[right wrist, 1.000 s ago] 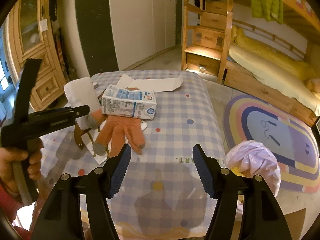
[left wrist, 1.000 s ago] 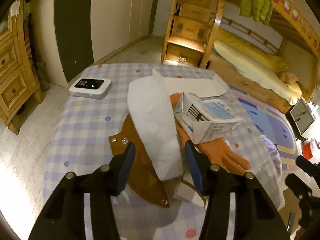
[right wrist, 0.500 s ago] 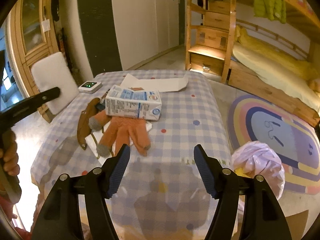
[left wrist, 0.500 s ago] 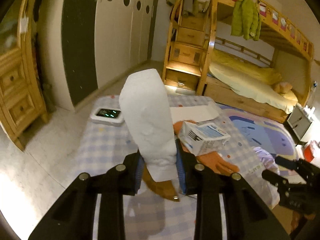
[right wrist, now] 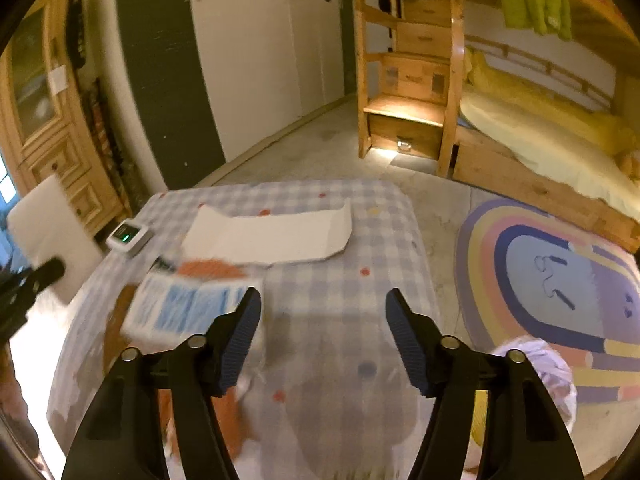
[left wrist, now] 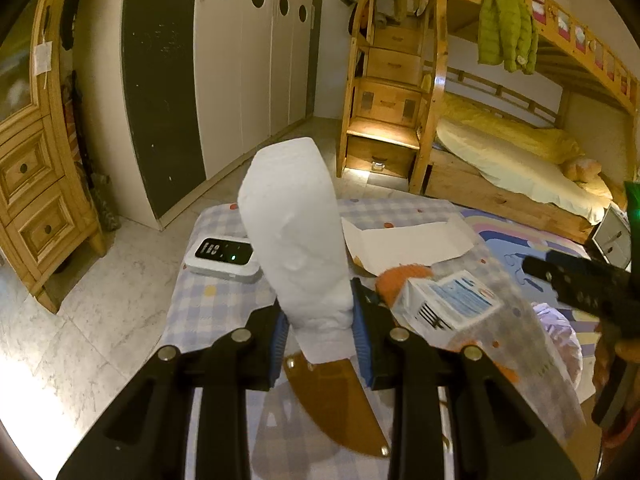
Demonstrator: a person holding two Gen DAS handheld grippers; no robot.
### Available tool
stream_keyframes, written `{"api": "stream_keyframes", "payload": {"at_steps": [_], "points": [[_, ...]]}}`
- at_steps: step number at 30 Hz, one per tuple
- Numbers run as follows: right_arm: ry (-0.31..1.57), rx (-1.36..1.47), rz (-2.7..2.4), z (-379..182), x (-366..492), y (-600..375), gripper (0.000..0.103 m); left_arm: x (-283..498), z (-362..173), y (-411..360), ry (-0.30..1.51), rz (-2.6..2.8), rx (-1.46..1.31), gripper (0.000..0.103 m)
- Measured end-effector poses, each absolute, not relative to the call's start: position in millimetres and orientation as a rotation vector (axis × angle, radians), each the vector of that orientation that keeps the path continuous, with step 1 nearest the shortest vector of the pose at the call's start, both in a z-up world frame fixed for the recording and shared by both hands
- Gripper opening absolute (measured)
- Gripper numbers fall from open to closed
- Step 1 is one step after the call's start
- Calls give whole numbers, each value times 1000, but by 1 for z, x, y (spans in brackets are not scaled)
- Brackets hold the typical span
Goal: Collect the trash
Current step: 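Grasp the white tissue with the left tool while the right tool grasps the white paper sheet, then open the right tool over the pink bin while the left tool drops the white tissue in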
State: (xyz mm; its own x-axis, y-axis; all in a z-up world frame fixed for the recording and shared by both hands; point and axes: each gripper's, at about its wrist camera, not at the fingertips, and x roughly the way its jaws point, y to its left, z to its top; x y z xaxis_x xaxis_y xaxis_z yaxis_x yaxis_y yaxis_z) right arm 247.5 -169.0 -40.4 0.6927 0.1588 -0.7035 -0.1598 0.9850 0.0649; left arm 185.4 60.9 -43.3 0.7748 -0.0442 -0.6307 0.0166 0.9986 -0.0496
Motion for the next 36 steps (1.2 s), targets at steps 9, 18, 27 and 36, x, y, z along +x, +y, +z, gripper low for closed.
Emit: {"api": "stream_keyframes", "payload": {"at_steps": [9,18,27,36], "points": [[850,23,171,-75,328,-168,37,232,-65,64,721,-4,0,27],[911,75,187,-93,356,-172,26,236,-73,68,745,-1,3,27],[694,164,93,-33,303,-204,0,214,-49,63,699,-9,-6,27],[575,196,-58,15,209,-261,0,162,-20,18,638,-133,19,27]]}}
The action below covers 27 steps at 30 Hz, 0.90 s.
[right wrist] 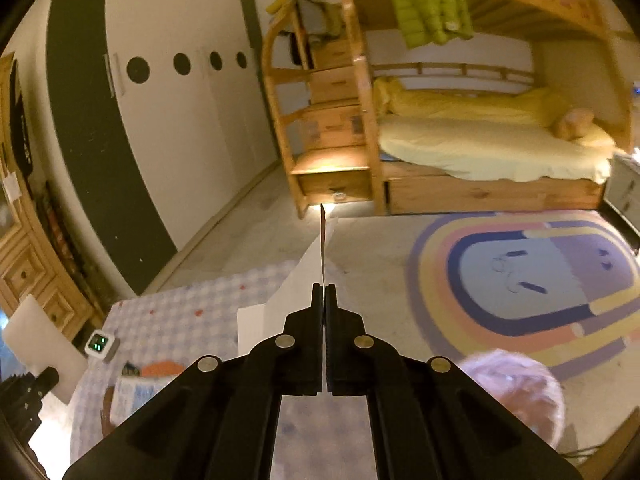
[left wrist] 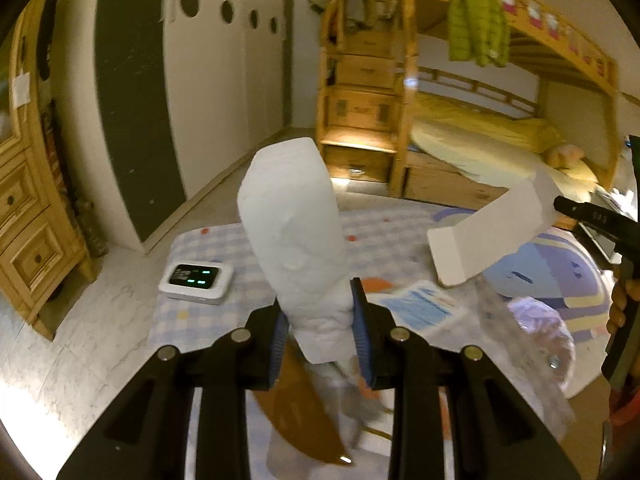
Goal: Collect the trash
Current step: 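Open the right tool over the pink bin while the left tool drops the white tissue in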
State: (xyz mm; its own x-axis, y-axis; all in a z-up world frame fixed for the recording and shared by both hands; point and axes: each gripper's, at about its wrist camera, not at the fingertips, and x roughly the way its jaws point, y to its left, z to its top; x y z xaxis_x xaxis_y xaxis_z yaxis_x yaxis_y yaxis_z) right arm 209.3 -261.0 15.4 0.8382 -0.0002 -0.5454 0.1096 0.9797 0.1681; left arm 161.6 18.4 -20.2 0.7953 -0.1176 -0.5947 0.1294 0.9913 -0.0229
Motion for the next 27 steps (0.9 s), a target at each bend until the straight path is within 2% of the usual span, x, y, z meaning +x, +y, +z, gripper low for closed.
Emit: {"api": "stream_keyframes", "payload": {"at_steps": [15,22,27], "points": [[568,130,-197,21,46,-320,0,82,-34,-147,651,-488,175,28],[572,136,-360,13,20,-371,0,78,-46,-214,652,-593,238,28],[617,126,-422,-7,29,-397,0,84,-51,-235,658,-605,248,28]]}}
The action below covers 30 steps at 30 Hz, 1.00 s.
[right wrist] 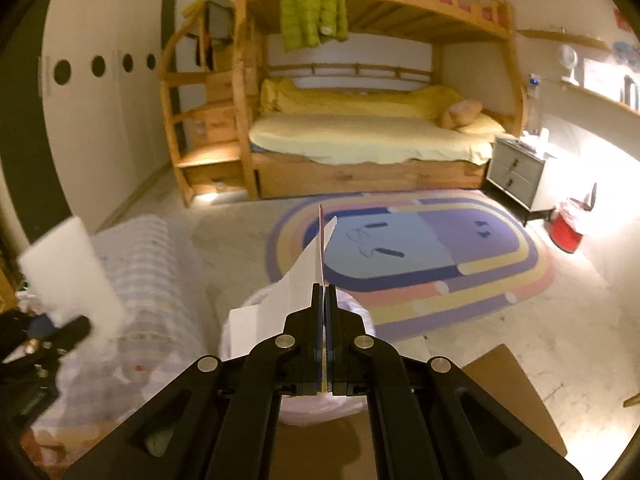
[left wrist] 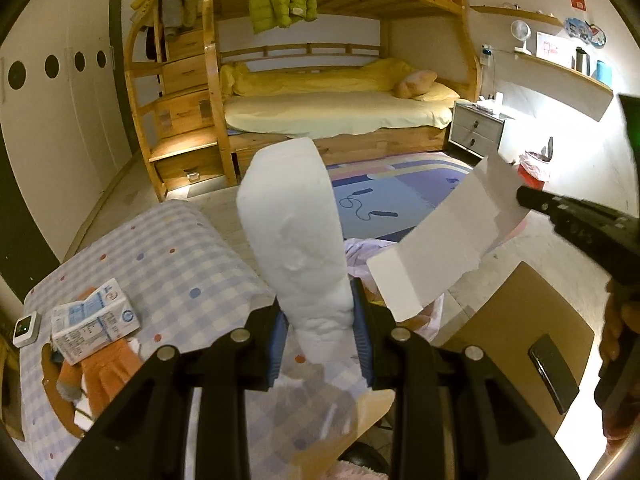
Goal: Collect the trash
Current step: 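Open the right tool over the pink bin while the left tool drops the white tissue in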
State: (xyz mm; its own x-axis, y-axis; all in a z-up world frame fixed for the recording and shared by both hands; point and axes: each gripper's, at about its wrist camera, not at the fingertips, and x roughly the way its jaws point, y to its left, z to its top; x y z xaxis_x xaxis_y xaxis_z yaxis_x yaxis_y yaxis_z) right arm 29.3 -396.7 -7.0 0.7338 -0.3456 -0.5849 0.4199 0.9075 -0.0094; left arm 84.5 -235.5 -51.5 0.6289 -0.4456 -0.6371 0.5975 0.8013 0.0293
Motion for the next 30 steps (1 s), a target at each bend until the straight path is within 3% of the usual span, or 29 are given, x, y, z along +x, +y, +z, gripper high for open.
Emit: {"api": "stream_keyframes", "payload": {"at_steps": [8,12,30], "points": [[675,103,-454,-45,64,-416,6,99,-61,-237,692,-575,253,28],[670,153,-419,-48,64,-419,21,104,-63,-239,702,-567,256,28],[645,196,-337,-28,25,-418,22,125,-77,-314,693,-683,290,30]]}}
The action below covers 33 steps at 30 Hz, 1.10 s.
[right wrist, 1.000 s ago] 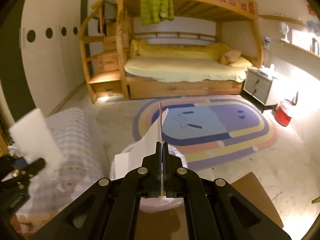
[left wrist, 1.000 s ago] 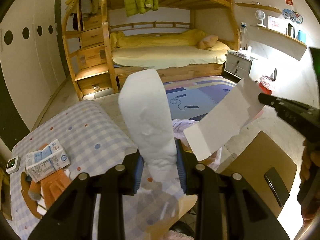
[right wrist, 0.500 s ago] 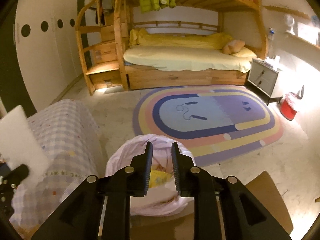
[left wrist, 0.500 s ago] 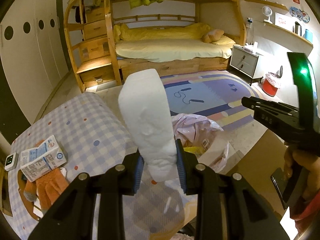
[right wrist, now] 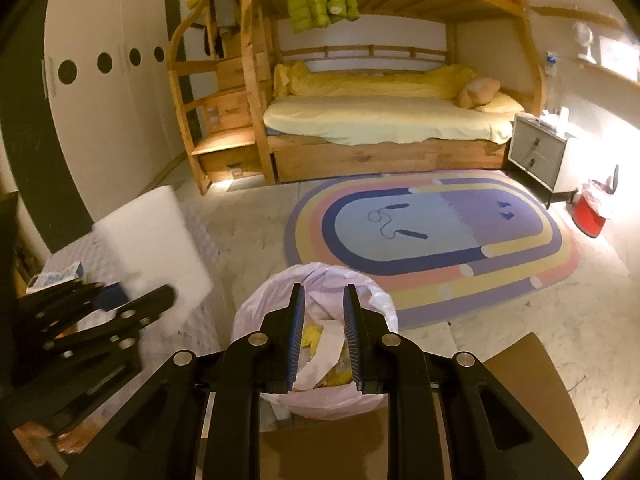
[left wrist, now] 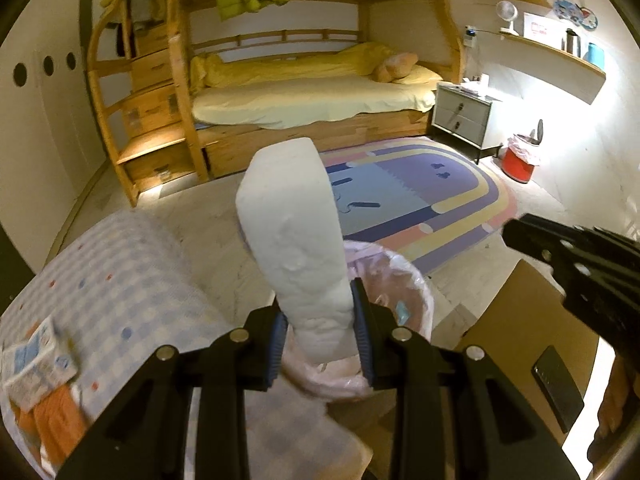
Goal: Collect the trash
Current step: 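Open the right tool over the pink bin while the left tool drops the white tissue in, then move both open tools back over the checkered table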
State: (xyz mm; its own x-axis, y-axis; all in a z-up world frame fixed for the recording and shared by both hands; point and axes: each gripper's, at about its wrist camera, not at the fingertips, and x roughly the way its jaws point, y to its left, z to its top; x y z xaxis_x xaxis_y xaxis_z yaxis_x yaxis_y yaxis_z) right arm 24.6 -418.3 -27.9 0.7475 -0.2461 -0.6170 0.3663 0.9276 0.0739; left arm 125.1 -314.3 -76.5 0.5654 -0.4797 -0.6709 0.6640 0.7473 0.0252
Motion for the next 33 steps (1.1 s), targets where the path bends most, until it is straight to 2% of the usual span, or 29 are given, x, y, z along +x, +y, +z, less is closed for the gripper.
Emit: {"api": "stream_keyframes", "payload": {"at_steps": [4,5,6,8,13,27,33], "points": [[640,205,-364,-28,21,-427,22,134,-78,-335,695,-703,289,32],[641,208,-372,-28,20,-429,22,136,-78,-340,696,-710,285,40],[642,209,-376,-29,20,-431,22,139,-77,-343,695,-711,283,58],[647,209,-390,-30,19,-434,22,140,-78,-344,669,-696,281,75],[653,221,-395,-32,17,-433,22,144,-79,-325,685,-645,271,76],[634,196,-262,-14,22,-372,22,99,-57,-206,682,-503,210,76],[652,120,-155,-10,32,-325,40,90,-48,-146,693,-406,136,76]]}}
